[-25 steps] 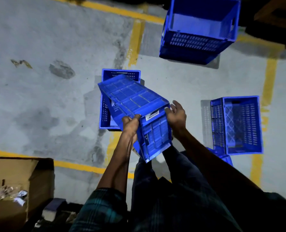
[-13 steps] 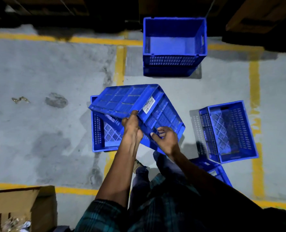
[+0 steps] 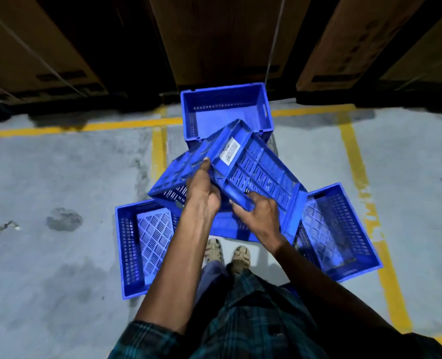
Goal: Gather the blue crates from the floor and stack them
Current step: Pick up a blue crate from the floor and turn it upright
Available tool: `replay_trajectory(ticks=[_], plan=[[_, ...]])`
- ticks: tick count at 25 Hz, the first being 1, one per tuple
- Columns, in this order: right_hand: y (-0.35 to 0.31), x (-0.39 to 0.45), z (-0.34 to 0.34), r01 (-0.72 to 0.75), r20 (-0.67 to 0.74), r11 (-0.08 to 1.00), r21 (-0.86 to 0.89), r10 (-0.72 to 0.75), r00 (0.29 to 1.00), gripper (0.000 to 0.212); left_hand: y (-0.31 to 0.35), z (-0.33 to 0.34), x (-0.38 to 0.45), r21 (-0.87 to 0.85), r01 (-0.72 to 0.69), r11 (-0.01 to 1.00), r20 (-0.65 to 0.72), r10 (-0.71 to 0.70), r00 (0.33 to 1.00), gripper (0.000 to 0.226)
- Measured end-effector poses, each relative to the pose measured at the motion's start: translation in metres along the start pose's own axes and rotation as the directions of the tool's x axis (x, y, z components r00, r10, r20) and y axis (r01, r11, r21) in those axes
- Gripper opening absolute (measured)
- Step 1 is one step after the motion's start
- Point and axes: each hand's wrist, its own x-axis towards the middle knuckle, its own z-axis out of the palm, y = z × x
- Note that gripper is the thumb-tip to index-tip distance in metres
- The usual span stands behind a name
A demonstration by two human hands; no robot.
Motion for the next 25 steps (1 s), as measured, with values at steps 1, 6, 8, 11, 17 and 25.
replay_trajectory(ticks=[1,6,8,11,17,25], plan=[[-0.006,0.012,-0.004,-0.033,-0.021,0.999,0.004,0.033,0.999,0.047,0.006,0.012,0.006,0.017,0.009,1.000,0.068,-0.010,0.998,0.014],[-0.010,0.067,-0.023,-0.236,-0.070,0.968,0.085,0.242,0.968,0.040,0.009,0.046,0.039,0.296,-0.002,0.955,0.221,-0.067,0.973,0.028],[-0.010,0.083,-0.031,-0.276,-0.119,0.955,0.110,0.288,0.950,0.037,0.003,0.042,0.060,0.430,-0.021,0.903,0.174,-0.060,0.983,0.030],[-0.018,0.104,-0.049,-0.295,-0.201,0.944,0.145,0.320,0.926,0.040,0.009,0.032,0.096,0.592,-0.111,0.799,0.129,0.042,0.991,0.021],[-0.042,0.137,-0.072,-0.373,-0.274,0.849,0.373,0.485,0.830,0.042,0.027,0.027,0.168,0.799,-0.146,0.583,0.049,0.178,0.983,0.032],[-0.046,0.167,-0.124,-0.224,-0.206,0.636,0.738,0.529,0.823,0.046,0.078,0.066,0.228,0.862,-0.172,0.477,-0.052,0.422,0.905,0.071]])
